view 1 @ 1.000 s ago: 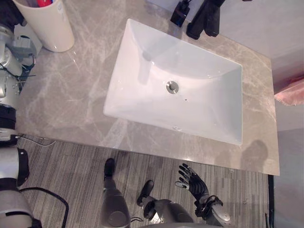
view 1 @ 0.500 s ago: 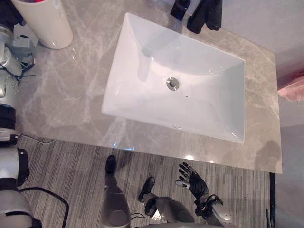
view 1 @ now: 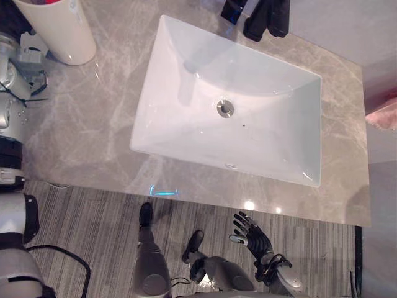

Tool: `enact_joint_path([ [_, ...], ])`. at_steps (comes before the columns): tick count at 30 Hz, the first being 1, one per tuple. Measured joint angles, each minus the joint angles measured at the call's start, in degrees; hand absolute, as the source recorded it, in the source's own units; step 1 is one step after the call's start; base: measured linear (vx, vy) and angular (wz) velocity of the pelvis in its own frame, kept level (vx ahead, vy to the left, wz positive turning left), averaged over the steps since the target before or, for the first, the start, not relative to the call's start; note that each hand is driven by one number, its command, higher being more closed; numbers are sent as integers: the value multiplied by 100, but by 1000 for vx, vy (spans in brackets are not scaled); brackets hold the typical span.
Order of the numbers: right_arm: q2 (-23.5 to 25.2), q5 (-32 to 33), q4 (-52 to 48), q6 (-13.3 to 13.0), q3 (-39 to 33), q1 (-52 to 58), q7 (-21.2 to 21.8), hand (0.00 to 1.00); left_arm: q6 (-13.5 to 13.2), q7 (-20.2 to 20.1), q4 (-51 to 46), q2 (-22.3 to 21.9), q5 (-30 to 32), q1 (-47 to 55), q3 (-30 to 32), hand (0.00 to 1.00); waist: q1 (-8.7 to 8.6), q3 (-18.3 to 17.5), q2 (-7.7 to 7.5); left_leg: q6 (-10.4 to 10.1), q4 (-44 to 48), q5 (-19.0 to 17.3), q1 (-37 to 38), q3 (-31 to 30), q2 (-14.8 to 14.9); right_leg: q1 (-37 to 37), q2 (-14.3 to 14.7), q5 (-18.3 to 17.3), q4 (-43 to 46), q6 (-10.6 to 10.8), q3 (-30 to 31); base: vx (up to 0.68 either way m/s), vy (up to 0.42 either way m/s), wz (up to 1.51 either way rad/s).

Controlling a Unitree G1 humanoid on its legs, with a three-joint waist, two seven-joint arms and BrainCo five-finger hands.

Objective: Organize washtable

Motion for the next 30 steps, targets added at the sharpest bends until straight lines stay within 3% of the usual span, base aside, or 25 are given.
enact_joint_path([
  [16, 1, 50, -9, 1, -18, -47, -1, 0, -2, -1, -275, -342, -13, 266, 27, 100, 8, 1, 78, 4, 1, 4, 0, -23, -37, 30, -23, -1, -19, 1, -23, 0, 0, 0],
  [30, -3, 50, -7, 3, -83, -44, -4, 0, 8, -7, -310, -665, -11, 567, -4, 100, -121, -207, 318, 4, 1, 4, 22, -17, -51, 83, -21, -1, -81, 2, -21, 0, 0, 0],
])
